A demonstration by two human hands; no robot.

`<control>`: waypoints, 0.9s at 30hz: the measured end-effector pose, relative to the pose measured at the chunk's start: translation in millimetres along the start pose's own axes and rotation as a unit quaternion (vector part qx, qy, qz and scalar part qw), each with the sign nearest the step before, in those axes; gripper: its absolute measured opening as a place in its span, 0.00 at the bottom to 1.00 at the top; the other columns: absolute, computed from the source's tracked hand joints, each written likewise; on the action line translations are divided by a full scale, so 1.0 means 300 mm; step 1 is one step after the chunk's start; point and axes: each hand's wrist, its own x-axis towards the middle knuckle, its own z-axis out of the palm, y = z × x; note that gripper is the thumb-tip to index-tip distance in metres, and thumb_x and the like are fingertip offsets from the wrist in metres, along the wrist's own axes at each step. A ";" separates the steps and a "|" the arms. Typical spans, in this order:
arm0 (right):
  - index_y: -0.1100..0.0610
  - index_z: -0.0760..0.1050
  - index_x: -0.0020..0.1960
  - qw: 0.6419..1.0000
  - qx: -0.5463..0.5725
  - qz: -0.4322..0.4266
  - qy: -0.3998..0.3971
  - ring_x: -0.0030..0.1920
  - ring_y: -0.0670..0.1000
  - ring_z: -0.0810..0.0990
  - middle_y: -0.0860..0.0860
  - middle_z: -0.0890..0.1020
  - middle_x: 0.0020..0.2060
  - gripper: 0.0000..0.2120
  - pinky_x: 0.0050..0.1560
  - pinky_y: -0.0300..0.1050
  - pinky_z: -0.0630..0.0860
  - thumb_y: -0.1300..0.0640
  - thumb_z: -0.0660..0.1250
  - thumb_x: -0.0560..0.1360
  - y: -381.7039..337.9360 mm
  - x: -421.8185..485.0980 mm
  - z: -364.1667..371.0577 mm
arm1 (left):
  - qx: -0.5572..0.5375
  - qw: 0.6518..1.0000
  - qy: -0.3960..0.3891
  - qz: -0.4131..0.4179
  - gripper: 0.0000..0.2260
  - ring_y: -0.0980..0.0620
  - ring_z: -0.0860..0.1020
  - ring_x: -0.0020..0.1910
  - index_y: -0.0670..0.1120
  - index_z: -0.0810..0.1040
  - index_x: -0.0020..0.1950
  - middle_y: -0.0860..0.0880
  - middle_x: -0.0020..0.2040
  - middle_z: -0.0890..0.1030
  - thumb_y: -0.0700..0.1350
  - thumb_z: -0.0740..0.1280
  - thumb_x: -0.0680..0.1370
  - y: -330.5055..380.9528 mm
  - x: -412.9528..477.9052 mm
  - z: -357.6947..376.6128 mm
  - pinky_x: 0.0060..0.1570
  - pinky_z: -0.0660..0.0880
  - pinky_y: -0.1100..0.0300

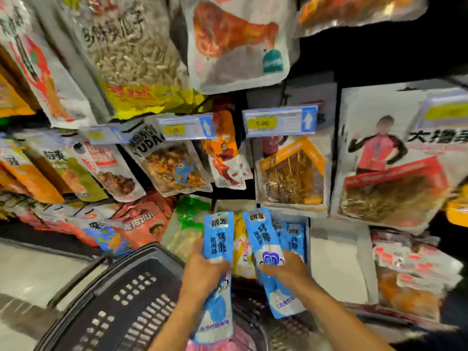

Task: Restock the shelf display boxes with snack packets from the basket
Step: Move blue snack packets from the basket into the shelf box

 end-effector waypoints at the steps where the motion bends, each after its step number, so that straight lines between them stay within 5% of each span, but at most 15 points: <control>1: 0.50 0.74 0.45 1.000 0.002 0.014 0.003 0.44 0.52 0.81 0.48 0.82 0.40 0.12 0.45 0.46 0.77 0.55 0.78 0.68 0.039 0.028 -0.017 | 0.024 0.999 -0.031 -0.001 0.21 0.59 0.81 0.37 0.55 0.74 0.57 0.57 0.43 0.83 0.40 0.73 0.68 0.004 0.042 0.049 0.31 0.73 0.63; 5: 0.55 0.78 0.52 0.997 -0.038 0.067 -0.006 0.46 0.53 0.81 0.51 0.82 0.45 0.20 0.46 0.45 0.78 0.51 0.74 0.62 0.186 0.147 -0.025 | 0.118 0.989 -0.092 0.000 0.21 0.52 0.83 0.42 0.51 0.76 0.51 0.53 0.42 0.84 0.50 0.70 0.59 -0.013 0.205 0.240 0.43 0.81 0.53; 7: 0.52 0.76 0.55 0.995 -0.054 0.083 0.004 0.46 0.53 0.80 0.51 0.83 0.48 0.21 0.44 0.43 0.76 0.49 0.71 0.64 0.224 0.171 -0.023 | 0.138 0.984 -0.117 -0.006 0.16 0.52 0.82 0.37 0.48 0.76 0.49 0.52 0.39 0.83 0.47 0.71 0.62 -0.029 0.275 0.320 0.36 0.80 0.58; 10: 0.51 0.74 0.48 0.991 -0.048 0.121 0.015 0.44 0.53 0.80 0.50 0.80 0.41 0.10 0.39 0.41 0.70 0.53 0.71 0.69 0.278 0.196 -0.034 | 0.181 0.974 -0.138 0.003 0.12 0.55 0.80 0.35 0.46 0.77 0.49 0.53 0.37 0.81 0.42 0.72 0.67 -0.044 0.345 0.407 0.30 0.75 0.63; 15: 0.50 0.74 0.54 0.987 0.006 0.141 0.078 0.40 0.46 0.79 0.47 0.82 0.44 0.17 0.38 0.42 0.76 0.51 0.73 0.67 0.325 0.304 -0.045 | 0.160 0.975 -0.151 -0.032 0.27 0.55 0.79 0.36 0.49 0.69 0.68 0.52 0.47 0.82 0.40 0.71 0.71 -0.072 0.435 0.512 0.26 0.70 0.64; 17: 0.51 0.71 0.57 0.986 -0.002 0.134 0.097 0.39 0.47 0.79 0.47 0.81 0.44 0.20 0.38 0.42 0.76 0.52 0.73 0.69 0.311 0.356 -0.053 | 0.148 0.976 -0.156 -0.042 0.38 0.55 0.79 0.35 0.49 0.57 0.78 0.46 0.57 0.81 0.39 0.72 0.72 -0.076 0.470 0.562 0.23 0.70 0.64; 19: 0.53 0.67 0.64 0.986 -0.034 0.116 0.118 0.44 0.52 0.80 0.50 0.82 0.50 0.26 0.43 0.46 0.78 0.51 0.72 0.70 0.295 0.400 -0.055 | 0.156 0.977 -0.144 -0.023 0.45 0.52 0.80 0.36 0.50 0.48 0.80 0.46 0.57 0.80 0.40 0.74 0.72 -0.086 0.494 0.613 0.25 0.74 0.60; 21: 0.53 0.57 0.75 0.983 -0.067 0.109 0.133 0.50 0.56 0.81 0.53 0.81 0.57 0.36 0.44 0.48 0.78 0.53 0.70 0.72 0.294 0.437 -0.042 | 0.193 0.971 -0.137 0.026 0.47 0.49 0.80 0.40 0.50 0.45 0.81 0.46 0.58 0.78 0.42 0.74 0.72 -0.103 0.509 0.668 0.25 0.71 0.63; 23: 0.51 0.48 0.78 0.985 -0.083 0.089 0.124 0.55 0.58 0.80 0.55 0.76 0.62 0.39 0.47 0.49 0.76 0.55 0.67 0.75 0.303 0.448 -0.027 | 0.234 0.960 -0.134 0.073 0.45 0.46 0.78 0.49 0.50 0.45 0.80 0.43 0.70 0.68 0.42 0.73 0.74 -0.121 0.521 0.722 0.27 0.65 0.69; 25: 0.51 0.51 0.78 0.987 -0.099 0.066 0.109 0.60 0.59 0.76 0.57 0.70 0.66 0.34 0.55 0.49 0.75 0.58 0.62 0.77 0.319 0.436 -0.013 | 0.275 0.946 -0.134 0.108 0.43 0.47 0.76 0.55 0.51 0.46 0.80 0.44 0.74 0.60 0.42 0.71 0.75 -0.151 0.529 0.762 0.32 0.69 0.68; 27: 0.53 0.57 0.77 0.982 -0.150 0.045 0.108 0.65 0.61 0.71 0.58 0.63 0.71 0.28 0.61 0.51 0.73 0.61 0.58 0.79 0.356 0.428 0.005 | 0.345 0.920 -0.128 0.137 0.37 0.47 0.69 0.68 0.52 0.52 0.80 0.45 0.75 0.55 0.42 0.68 0.77 -0.194 0.532 0.781 0.50 0.76 0.60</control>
